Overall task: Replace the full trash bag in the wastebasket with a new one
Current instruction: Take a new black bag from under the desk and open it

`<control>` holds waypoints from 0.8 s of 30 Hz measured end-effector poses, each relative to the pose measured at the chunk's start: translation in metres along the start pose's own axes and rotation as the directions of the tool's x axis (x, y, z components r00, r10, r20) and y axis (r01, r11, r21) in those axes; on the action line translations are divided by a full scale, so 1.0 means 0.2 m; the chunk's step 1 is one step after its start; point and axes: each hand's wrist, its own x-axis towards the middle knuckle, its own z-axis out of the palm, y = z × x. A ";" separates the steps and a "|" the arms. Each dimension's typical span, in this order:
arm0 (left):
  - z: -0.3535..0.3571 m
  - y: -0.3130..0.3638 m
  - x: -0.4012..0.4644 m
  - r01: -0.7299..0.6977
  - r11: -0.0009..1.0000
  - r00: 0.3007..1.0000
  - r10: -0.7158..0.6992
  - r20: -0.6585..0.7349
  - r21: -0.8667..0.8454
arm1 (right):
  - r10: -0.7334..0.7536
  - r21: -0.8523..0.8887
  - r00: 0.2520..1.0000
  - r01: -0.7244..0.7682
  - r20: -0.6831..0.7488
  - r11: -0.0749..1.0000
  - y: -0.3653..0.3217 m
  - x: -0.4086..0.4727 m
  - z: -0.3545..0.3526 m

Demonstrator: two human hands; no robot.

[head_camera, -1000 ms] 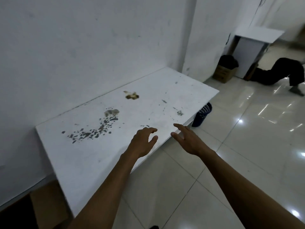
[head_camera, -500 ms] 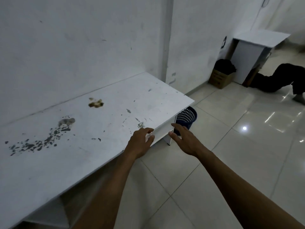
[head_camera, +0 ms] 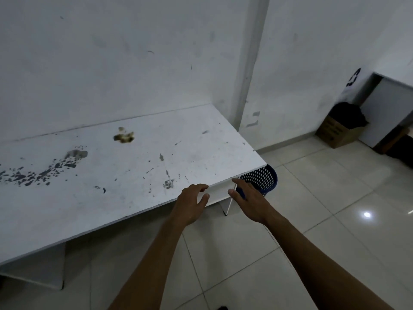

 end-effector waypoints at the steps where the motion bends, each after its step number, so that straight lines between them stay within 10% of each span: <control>1: 0.03 0.01 0.04 0.014 1.000 1.000 -0.014 -0.011 0.002 | -0.007 0.005 1.000 0.007 0.022 1.000 0.04 0.04 -0.03; 24: 0.65 -0.25 0.50 0.188 0.971 0.955 -0.146 -0.259 0.148 | -0.046 0.287 0.978 -0.015 0.204 0.958 0.78 0.74 0.16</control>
